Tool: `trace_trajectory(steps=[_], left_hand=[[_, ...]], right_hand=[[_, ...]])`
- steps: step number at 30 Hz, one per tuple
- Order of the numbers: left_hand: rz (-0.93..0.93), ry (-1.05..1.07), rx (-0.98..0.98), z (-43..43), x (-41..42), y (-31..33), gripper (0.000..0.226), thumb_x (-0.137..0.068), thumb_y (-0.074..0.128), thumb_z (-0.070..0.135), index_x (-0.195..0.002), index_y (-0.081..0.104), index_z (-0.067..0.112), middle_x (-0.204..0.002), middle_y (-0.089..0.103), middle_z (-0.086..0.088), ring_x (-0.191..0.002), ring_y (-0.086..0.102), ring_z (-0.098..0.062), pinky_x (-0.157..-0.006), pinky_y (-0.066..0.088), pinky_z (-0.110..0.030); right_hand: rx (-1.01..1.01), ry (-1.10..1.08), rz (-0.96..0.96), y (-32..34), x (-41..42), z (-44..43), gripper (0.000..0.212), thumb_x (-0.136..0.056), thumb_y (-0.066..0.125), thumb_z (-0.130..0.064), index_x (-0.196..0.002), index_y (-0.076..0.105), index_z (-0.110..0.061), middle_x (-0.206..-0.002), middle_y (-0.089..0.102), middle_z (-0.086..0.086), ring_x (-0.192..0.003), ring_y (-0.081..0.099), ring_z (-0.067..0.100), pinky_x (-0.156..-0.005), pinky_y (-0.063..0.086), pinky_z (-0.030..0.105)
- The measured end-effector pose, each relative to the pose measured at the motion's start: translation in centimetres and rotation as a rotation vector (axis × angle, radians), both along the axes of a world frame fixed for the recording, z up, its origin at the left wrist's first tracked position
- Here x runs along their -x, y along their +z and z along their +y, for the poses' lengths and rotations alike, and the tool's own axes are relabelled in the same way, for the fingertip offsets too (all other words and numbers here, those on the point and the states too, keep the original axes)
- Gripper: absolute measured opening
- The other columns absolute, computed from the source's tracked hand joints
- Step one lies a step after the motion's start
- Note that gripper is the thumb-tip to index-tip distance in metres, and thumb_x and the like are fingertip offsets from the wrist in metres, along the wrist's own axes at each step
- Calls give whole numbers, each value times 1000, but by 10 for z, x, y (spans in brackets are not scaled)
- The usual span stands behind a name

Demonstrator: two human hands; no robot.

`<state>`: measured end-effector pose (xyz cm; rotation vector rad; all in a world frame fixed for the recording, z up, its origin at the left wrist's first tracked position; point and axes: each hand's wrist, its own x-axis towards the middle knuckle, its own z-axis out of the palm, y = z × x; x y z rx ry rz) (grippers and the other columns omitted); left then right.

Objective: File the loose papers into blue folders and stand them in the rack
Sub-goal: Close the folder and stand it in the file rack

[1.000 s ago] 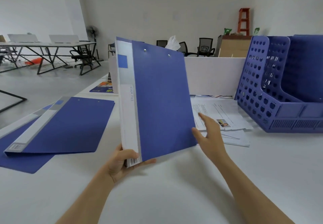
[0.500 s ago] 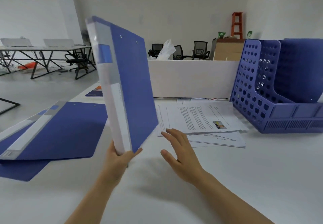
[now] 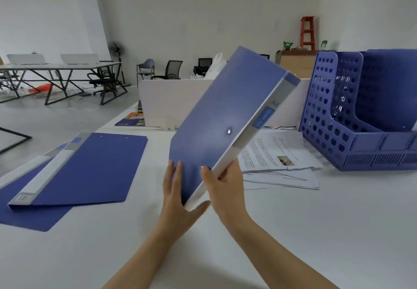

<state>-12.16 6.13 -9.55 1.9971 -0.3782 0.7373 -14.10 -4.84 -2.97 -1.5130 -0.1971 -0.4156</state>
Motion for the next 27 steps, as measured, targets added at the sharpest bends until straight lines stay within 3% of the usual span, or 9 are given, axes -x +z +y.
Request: trace_trajectory(steps=[2,5,8,10,13,16,18,22,27], left_hand=[[234,-105,460,-2,6,5,92,-64,62,49,-137,5,50,-149,15,13,-141,19,-9,-112,27,-35],[531,-280,990,15,-1,12,78,-80,64,34,-146,22,28,-152,28,1,-140,29,-22,-111,31,-40],[595,-545,1355,25,-6,19,73,-64,72,43,-130,53,19,-128,61,-6,-112,62,-24,-84,55,-40],[495,-509,1415,23,-3,31,60,-68,62,41,-123,58,17,-114,69,-5,-92,70,-22,-66,59,-36],[418,-549,1445,8,-2,47,61,-64,64,41,-119,60,16,-110,71,-5,-87,71,-23,-63,58,-37],[377,-553,1471,-16,-7,53,30,-82,52,39,-93,74,21,-99,74,-2,-80,72,-22,-62,59,-37],[375,-606,1485,-37,-14,58,33,-87,47,39,-88,76,22,-99,74,-1,-83,72,-22,-66,59,-38],[595,-595,1139,-79,-36,56,52,-87,45,46,-133,45,22,-121,62,-6,-100,65,-25,-78,55,-39],[602,-73,47,-108,-51,12,59,-97,40,35,-147,16,15,-153,24,-8,-141,23,-25,-114,17,-34]], right_hand=[[-59,-10,18,5,-1,-7,22,-83,58,1,-86,48,-18,-77,52,2,-65,52,3,-52,43,8],[-6,49,-3,13,0,-18,30,-80,60,3,-74,44,-22,-64,44,-3,-46,44,-2,-48,39,9],[41,154,-33,17,2,-27,30,-75,64,2,-75,47,-22,-63,50,-9,-52,45,0,-57,43,18],[17,265,-41,18,4,-32,32,-76,66,2,-86,52,-25,-71,62,-18,-64,59,0,-66,50,17],[-49,309,-9,8,11,-29,44,-69,71,-1,-100,54,-28,-94,69,-19,-91,67,2,-75,54,20],[-33,209,81,-8,18,-30,47,-66,74,-8,-101,52,-31,-102,66,-12,-91,66,3,-74,56,22],[-70,116,97,-9,15,-44,40,-76,70,0,-96,53,-30,-98,66,-8,-87,66,7,-71,56,22],[-16,-238,-64,6,6,-87,34,-80,66,2,-81,51,-28,-82,61,-10,-76,59,3,-66,51,13],[80,-705,-213,29,-6,-168,41,-81,64,2,-65,35,-21,-61,39,-6,-52,45,1,-49,37,8]])
